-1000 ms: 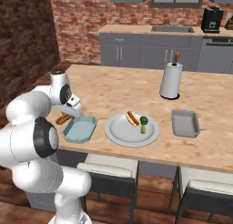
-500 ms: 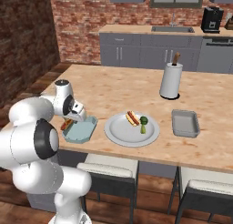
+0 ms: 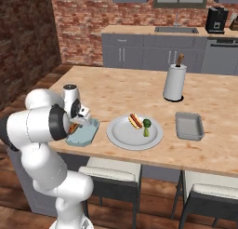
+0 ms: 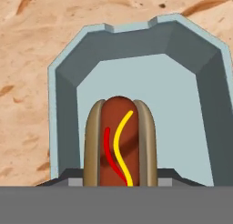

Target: Place one cooked food and one vegetable from the large plate to each tupperware container.

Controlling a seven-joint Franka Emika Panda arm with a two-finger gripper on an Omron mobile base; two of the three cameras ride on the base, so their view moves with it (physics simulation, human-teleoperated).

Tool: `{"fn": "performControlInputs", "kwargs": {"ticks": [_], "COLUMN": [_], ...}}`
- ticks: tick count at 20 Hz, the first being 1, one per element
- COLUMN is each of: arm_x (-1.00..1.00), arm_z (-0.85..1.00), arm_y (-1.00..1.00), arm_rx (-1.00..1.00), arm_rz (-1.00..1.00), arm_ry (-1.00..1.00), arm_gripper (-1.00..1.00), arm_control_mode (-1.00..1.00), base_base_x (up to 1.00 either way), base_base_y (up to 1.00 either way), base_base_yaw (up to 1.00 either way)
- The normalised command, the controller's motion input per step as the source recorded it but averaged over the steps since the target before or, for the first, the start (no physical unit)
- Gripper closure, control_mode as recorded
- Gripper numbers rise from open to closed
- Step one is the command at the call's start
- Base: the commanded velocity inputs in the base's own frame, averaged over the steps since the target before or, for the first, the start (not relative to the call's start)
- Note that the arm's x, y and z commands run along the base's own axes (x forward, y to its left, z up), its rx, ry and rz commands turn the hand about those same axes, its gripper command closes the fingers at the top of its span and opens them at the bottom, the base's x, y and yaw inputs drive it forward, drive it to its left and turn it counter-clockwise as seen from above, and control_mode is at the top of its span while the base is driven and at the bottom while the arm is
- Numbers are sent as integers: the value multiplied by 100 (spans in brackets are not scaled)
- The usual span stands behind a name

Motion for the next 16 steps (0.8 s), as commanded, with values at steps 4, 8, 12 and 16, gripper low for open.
{"fn": "performControlInputs", "kwargs": {"ticks": [4, 8, 12, 16], "arm_x": [19, 13, 12, 7], "arm_z": [-38, -33, -33, -28], "arm_y": [4, 14, 13, 0], "arm_rx": [0, 0, 0, 0], "arm_rz": [3, 0, 0, 0], "arm_ry": [5, 7, 7, 2], "arm_gripper": [100, 100, 100, 100], "arm_control_mode": [-100, -100, -100, -100], "base_base_x": [0, 0, 0, 0], "base_base_y": [0, 0, 0, 0], "base_base_yaw": [0, 0, 0, 0]}}
